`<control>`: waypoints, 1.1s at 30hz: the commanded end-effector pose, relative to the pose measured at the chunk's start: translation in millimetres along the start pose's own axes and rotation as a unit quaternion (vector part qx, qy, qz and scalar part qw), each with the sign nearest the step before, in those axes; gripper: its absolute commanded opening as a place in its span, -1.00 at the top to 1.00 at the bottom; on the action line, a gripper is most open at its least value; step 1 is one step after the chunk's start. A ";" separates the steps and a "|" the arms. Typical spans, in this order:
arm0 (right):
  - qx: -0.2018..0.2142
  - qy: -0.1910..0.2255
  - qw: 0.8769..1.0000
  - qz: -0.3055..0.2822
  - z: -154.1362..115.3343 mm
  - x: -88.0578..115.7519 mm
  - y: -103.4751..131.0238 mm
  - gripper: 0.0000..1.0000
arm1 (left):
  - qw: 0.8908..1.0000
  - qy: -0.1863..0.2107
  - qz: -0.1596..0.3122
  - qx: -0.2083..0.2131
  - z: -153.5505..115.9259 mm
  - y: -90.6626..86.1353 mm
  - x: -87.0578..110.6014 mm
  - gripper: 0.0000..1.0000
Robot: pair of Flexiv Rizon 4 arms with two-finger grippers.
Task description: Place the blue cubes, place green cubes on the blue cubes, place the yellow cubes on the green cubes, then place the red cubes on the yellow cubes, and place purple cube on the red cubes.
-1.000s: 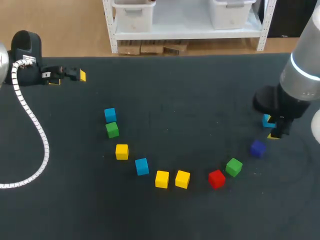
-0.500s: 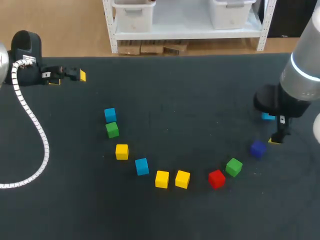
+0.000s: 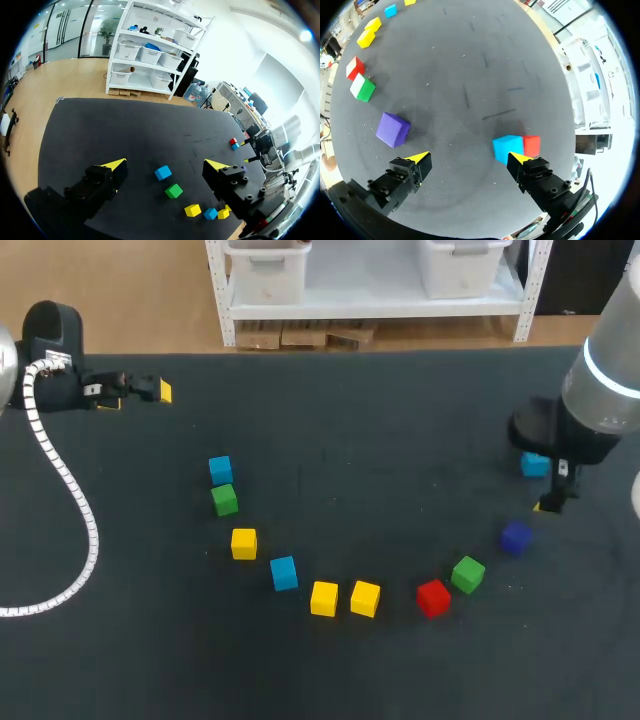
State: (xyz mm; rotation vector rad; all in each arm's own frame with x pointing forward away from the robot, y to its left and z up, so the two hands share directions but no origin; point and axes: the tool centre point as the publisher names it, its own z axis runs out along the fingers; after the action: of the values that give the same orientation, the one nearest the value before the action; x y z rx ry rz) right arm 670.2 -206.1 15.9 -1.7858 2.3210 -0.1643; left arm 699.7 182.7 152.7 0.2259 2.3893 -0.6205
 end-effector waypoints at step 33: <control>-0.066 0.048 0.790 0.608 -3.2 -28.0 -30.1 -0.85 | 1.000 -0.004 0.001 0.005 0.3 2.3 1.3 -1.00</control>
State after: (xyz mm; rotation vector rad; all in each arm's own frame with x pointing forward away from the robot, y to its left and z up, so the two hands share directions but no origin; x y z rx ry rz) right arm 700.2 -181.5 32.4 -0.4038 3.0271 0.0123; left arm 699.7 182.7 152.8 0.2259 2.3893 -0.6205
